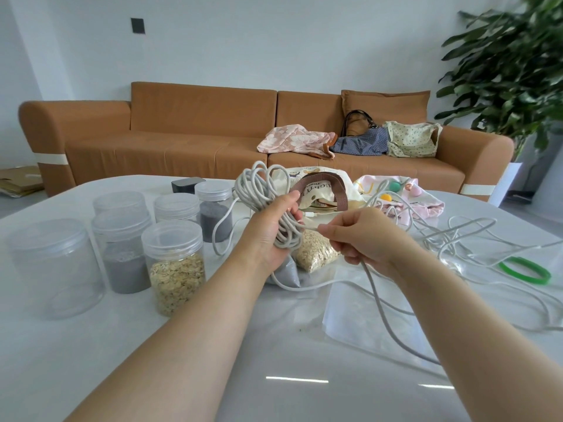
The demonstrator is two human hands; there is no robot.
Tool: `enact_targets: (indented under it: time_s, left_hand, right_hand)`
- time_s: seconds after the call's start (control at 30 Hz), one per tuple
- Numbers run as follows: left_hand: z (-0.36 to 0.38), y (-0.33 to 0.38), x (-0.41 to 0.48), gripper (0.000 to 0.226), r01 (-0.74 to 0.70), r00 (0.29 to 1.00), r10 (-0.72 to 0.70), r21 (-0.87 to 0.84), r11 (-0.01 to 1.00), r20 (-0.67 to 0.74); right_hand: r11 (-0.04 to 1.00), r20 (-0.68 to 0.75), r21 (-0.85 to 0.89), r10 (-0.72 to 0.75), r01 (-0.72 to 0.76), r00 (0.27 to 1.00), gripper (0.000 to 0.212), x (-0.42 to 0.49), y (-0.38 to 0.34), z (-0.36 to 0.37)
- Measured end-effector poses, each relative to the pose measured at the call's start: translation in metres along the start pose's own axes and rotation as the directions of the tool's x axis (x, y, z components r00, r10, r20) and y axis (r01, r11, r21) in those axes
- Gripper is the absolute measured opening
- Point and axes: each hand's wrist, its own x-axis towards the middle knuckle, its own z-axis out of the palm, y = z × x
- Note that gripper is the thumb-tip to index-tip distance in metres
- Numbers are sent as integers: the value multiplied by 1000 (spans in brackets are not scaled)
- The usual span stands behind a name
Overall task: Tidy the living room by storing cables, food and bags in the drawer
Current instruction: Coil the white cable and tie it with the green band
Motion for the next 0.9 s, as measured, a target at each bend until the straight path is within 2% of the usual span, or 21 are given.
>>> enact_targets:
  time_s: [0.1, 0.2, 0.33, 0.4, 0.5, 0.57, 0.67, 0.9]
  left_hand:
    - [5, 0, -1, 26, -5, 1000, 4, -82, 997, -10]
    - [7, 0, -4, 35, 11, 1000, -6, -180, 984, 28]
    - [5, 2, -9, 40, 57, 992, -28, -240, 969, 122]
    - [5, 3, -10, 32, 96, 984, -58, -224, 970, 171]
    - [4, 1, -12, 16, 128, 971, -117, -40, 991, 207]
    - [5, -2, -13, 19, 153, 958, -179, 127, 980, 223]
    - [9, -6, -15, 23, 174, 938, -250, 296, 939, 242]
    - [14, -5, -20, 30, 227, 871, -413, 527, 819, 266]
  right_hand:
    - [999, -22, -32, -21, 21, 1000, 31, 1, 2, 3]
    - [997, -35, -68, -24, 22, 999, 32, 0, 2, 4]
    - [979, -30, -201, 18, -23, 999, 36, -2, 0, -2]
    - [990, -19, -134, 33, -35, 999, 32, -2, -2, -4]
    - [995, -167, 41, -82, 90, 982, 31, 0, -4, -5]
    - [973, -257, 61, -202, 225, 945, 27, -1, -7, -6]
    - [931, -273, 78, -325, 357, 906, 17, -3, -11, -6]
    - [920, -275, 48, -363, 389, 891, 19, -4, -13, -4]
